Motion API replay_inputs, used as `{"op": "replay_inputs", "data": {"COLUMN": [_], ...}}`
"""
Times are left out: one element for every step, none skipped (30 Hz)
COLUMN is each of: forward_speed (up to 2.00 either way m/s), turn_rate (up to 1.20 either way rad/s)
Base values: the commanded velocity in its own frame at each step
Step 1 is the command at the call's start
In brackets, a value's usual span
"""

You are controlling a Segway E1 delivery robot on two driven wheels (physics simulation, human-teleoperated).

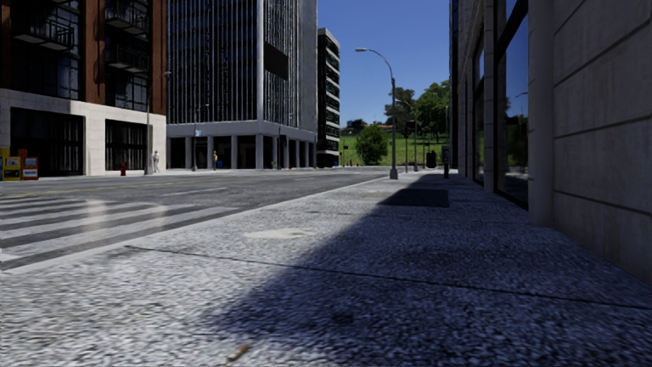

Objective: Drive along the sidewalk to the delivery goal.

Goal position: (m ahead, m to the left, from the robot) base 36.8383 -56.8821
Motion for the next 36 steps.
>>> {"op": "replay_inputs", "data": {"forward_speed": [2.00,2.00,2.00,2.00,2.00,2.00,2.00,2.00,2.00,2.00,2.00,2.00,2.00,2.00,2.00,2.00,2.00,2.00,2.00,2.00,2.00,2.00,2.00,2.00,2.00,2.00,2.00,2.00,2.00,2.00,2.00,2.00,2.00,2.00,2.00,2.00], "turn_rate": [0.00,0.00,0.00,0.00,0.00,0.00,0.00,0.00,0.00,0.00,0.00,0.00,0.00,0.00,0.00,-0.01,-0.07,-0.11,-0.11,-0.15,-0.22,-0.28,-0.32,-0.32,-0.40,-0.46,-0.49,-0.50,-0.50,-0.50,-0.50,-0.50,-0.50,-0.50,-0.50,-0.50]}}
